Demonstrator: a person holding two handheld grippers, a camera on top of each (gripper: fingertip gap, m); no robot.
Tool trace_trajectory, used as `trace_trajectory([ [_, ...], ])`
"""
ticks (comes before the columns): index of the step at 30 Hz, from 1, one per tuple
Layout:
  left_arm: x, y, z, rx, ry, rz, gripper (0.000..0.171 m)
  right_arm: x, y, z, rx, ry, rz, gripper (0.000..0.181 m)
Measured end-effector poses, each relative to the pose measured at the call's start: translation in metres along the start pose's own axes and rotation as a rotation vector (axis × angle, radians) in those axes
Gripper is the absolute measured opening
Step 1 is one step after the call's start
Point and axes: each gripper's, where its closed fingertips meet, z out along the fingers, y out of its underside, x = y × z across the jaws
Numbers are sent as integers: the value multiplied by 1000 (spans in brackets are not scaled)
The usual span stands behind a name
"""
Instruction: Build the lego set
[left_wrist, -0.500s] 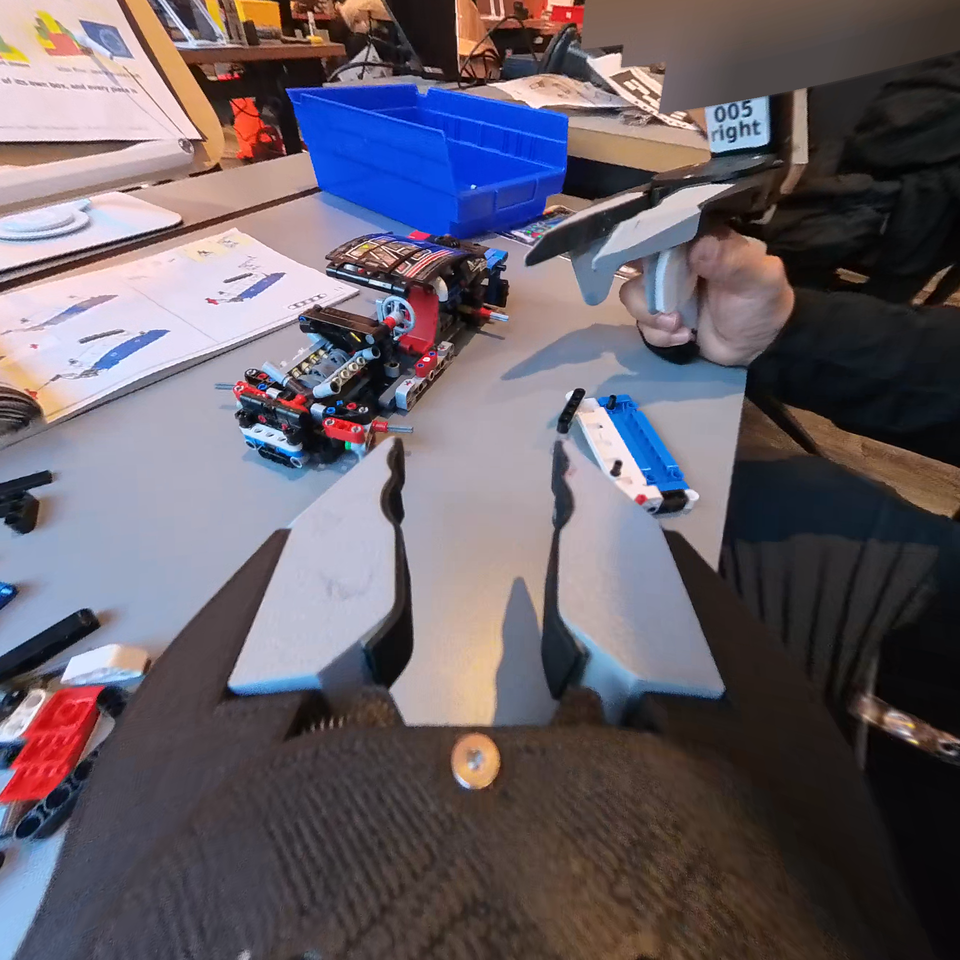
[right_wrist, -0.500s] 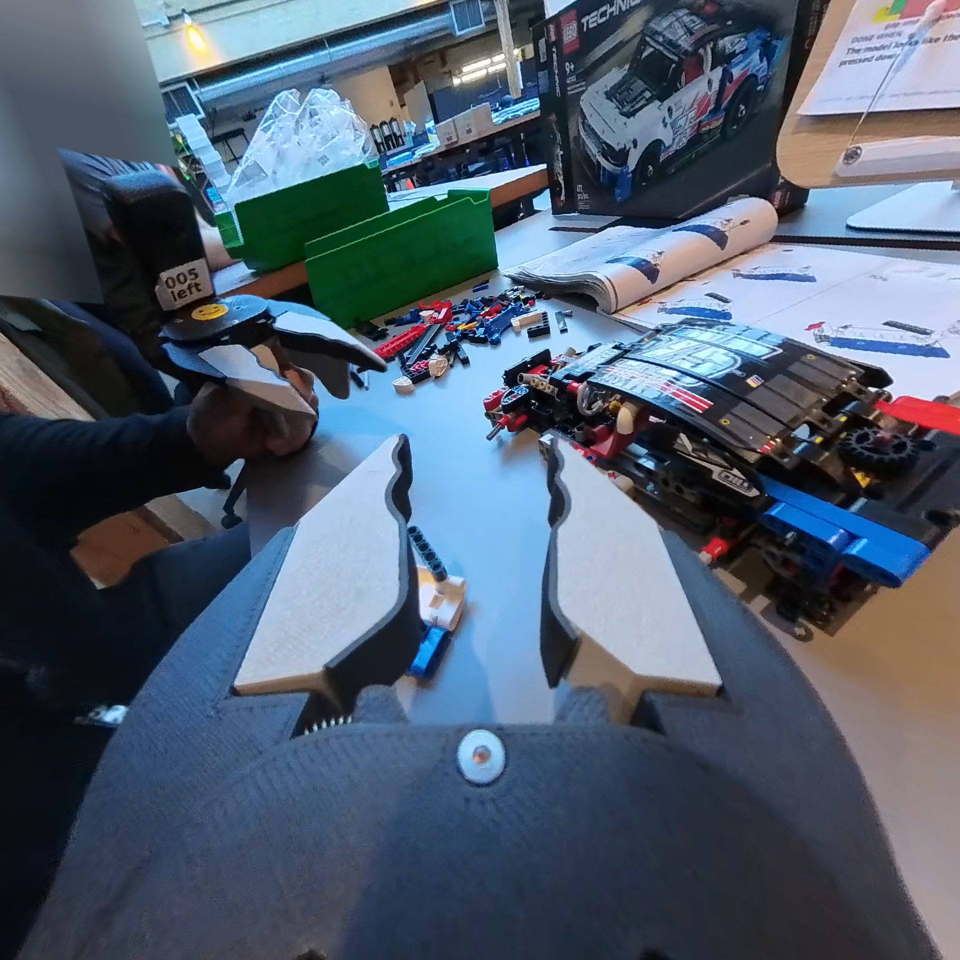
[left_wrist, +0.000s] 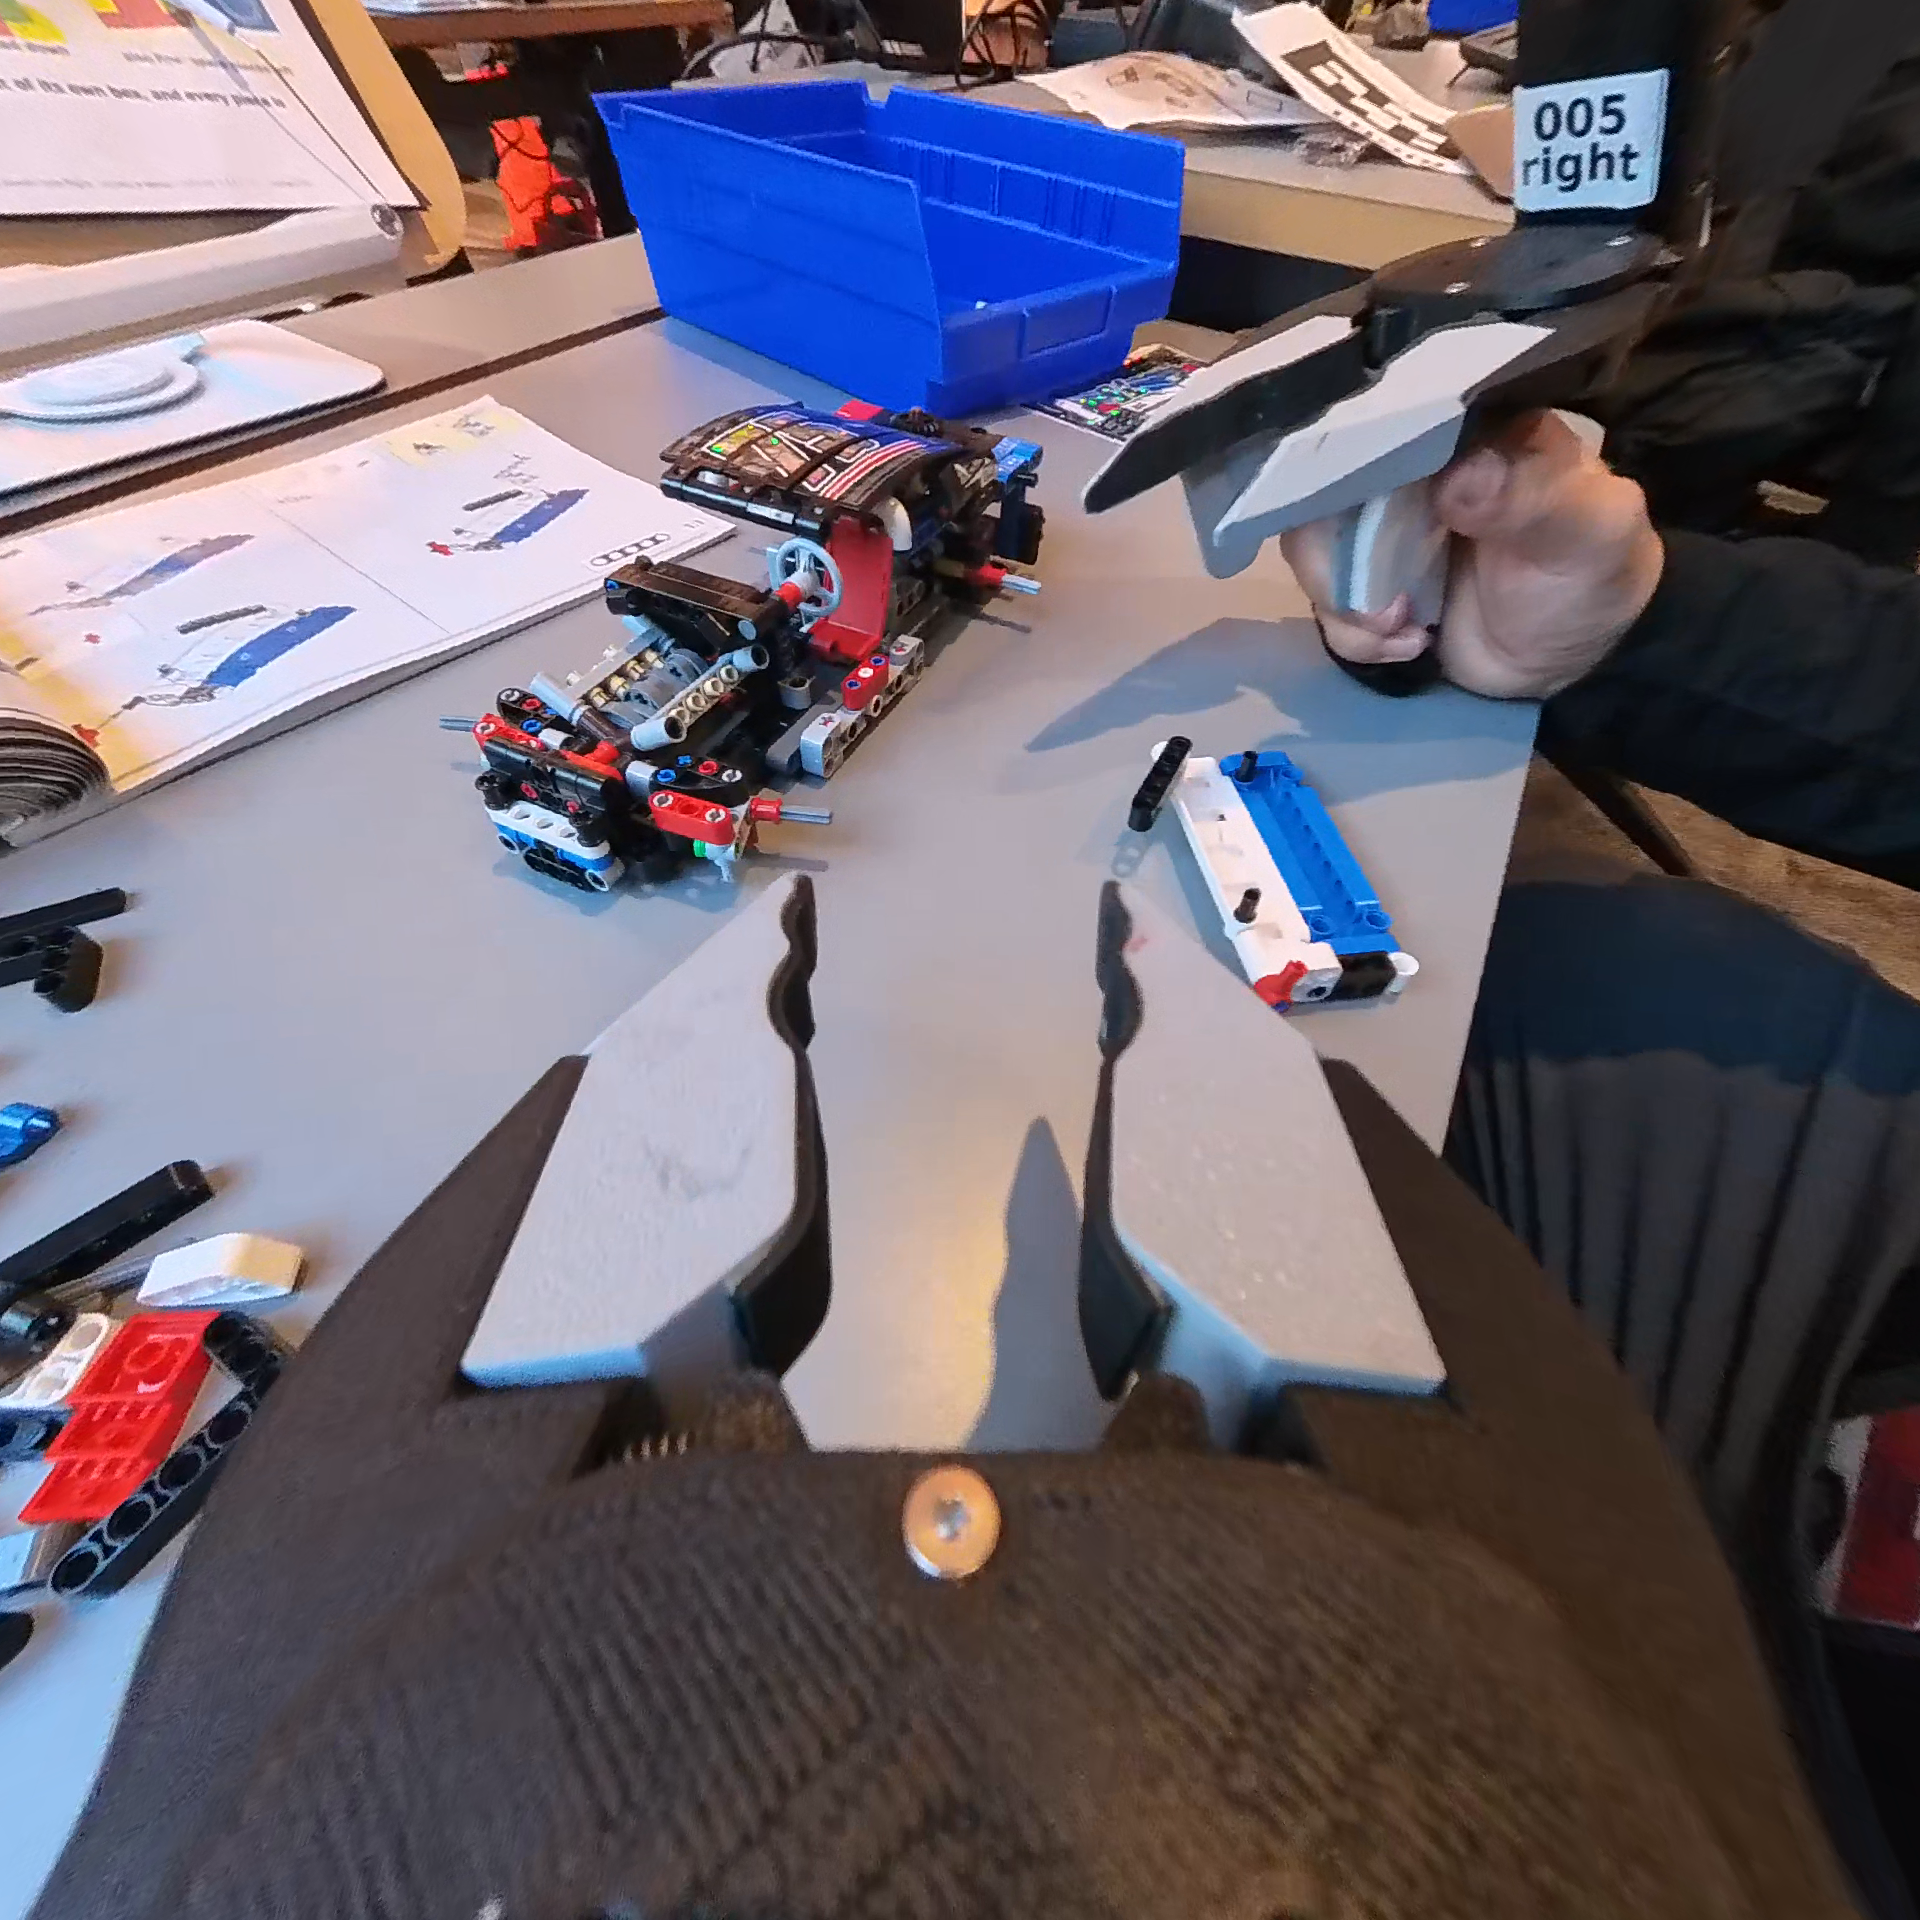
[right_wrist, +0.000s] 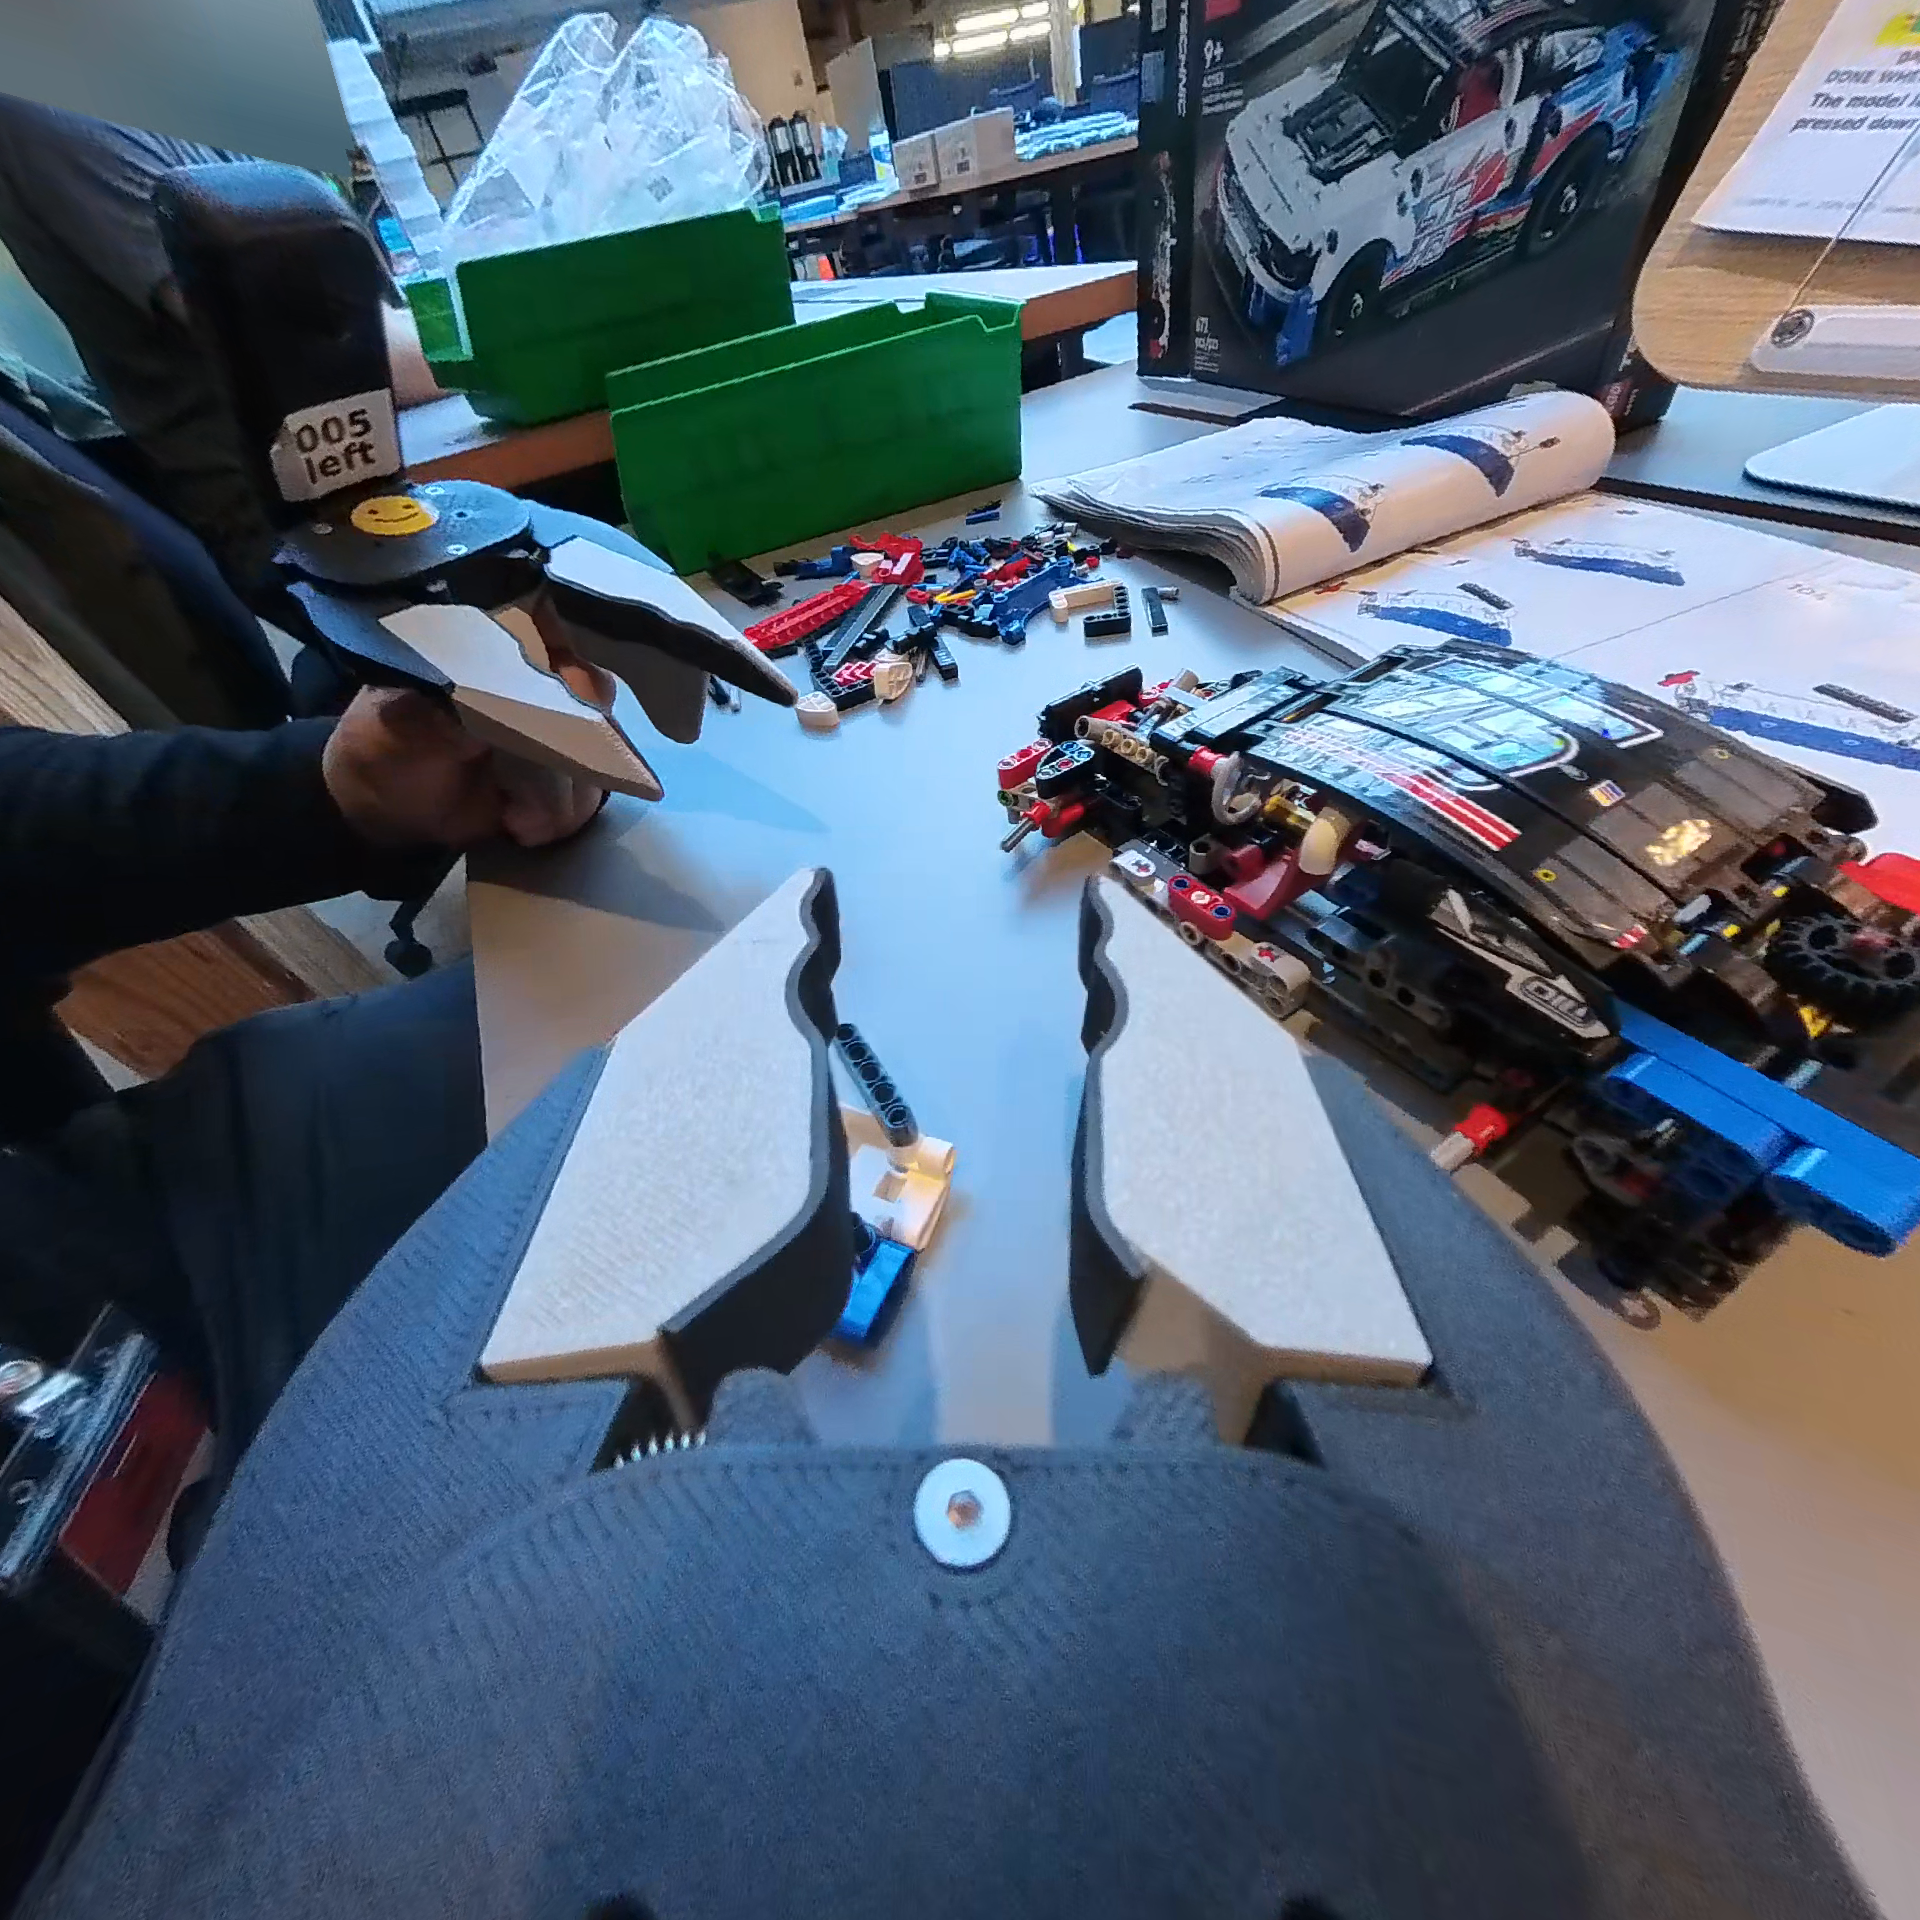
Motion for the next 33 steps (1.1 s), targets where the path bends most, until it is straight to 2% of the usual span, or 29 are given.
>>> trace_trajectory([
  [8,-5,1,-3,6,-5,-101,46,-15,-2,7,13,-64,-1,42],
  [13,-13,-11,4,63,51,-144,44,-13,-17,28,71,-104,-57,38],
  [16,-16,-16,9,82,73,-103,44,-16,-12,41,17,-142,-49,43],
  [19,-15,-17,16,67,89,-47,44,-15,-16,39,45,-114,-82,37],
  [22,-11,-18,24,55,106,18,40,-13,-13,41,26,-124,-61,40],
  [33,-1,-17,37,27,119,75,38,-14,-10,34,22,-78,-69,39],
])
